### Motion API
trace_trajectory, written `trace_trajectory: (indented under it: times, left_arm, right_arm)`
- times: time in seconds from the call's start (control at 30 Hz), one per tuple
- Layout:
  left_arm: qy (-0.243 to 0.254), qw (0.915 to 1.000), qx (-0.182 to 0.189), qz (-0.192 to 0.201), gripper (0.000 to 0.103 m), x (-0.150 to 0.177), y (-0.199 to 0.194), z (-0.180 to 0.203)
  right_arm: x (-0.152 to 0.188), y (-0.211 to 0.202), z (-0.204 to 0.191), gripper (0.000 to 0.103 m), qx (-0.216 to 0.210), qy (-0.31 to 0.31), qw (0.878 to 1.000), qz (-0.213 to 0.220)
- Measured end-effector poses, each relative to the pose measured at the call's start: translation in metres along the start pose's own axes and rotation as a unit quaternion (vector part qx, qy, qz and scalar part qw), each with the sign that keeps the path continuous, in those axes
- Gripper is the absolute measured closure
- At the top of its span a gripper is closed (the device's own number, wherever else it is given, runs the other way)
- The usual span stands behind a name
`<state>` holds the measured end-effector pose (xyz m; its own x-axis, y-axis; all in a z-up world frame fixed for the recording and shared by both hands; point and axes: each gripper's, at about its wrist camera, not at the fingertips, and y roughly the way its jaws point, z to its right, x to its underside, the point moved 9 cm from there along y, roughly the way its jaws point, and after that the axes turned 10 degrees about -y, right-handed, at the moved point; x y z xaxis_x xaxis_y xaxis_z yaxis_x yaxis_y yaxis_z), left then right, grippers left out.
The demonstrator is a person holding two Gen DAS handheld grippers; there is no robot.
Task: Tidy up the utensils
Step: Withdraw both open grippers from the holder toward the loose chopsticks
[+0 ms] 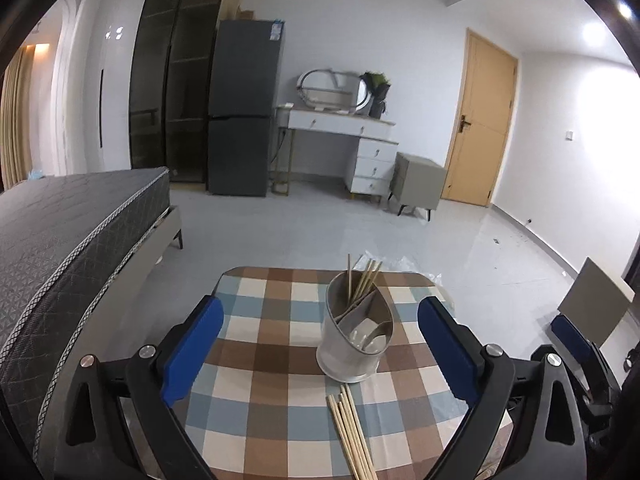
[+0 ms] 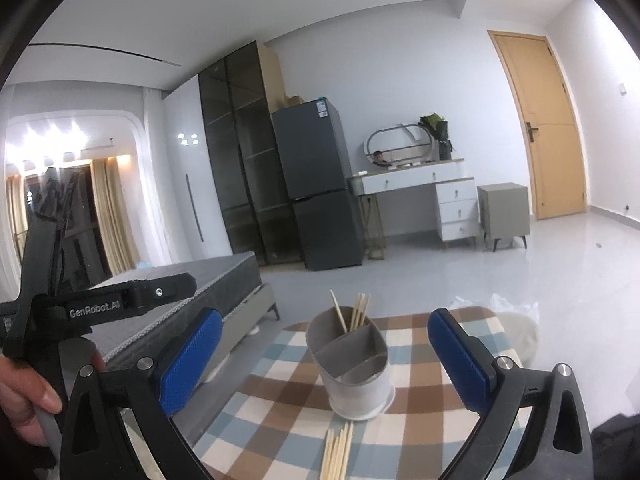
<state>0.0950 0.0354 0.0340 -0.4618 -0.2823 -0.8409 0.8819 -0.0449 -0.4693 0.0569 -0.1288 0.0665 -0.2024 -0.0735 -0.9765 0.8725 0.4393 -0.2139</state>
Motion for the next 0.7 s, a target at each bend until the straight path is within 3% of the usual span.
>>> trace_trajectory:
  times: [0.07, 0.3, 0.4, 0.53, 0.7]
  left_arm:
    - [0.010, 0.9996, -0.023, 0.010, 0.008, 0.010, -0.007, -0.002]
    - [-0.031, 0.9993, -0.019, -0.011, 0.008, 0.035, 0.003, -0.014]
    - [-0.033, 0.9988, -0.028, -0.022, 0.008, 0.045, 0.008, -0.014]
    - [-0.035, 0.9989, -0.006, -0.030, 0.008, 0.058, 0.020, -0.011]
    - [-0.037, 0.9979, -0.019, -0.050, 0.008, 0.077, 0.039, -0.020]
  right_arm:
    - [0.007, -0.006, -0.001, 0.000, 0.009, 0.000, 1.000, 0.004]
    - [0.045, -0.003, -0.008, 0.000, -0.005, 0.016, 0.999, -0.030]
    - [0.065, 0.005, -0.007, 0.000, -0.008, 0.023, 0.998, -0.062]
    - [0.088, 0.015, -0.006, 0.000, -0.007, 0.014, 0.995, -0.100]
    - [0.117, 0.026, -0.013, 0.000, -0.011, -0.020, 0.989, -0.148]
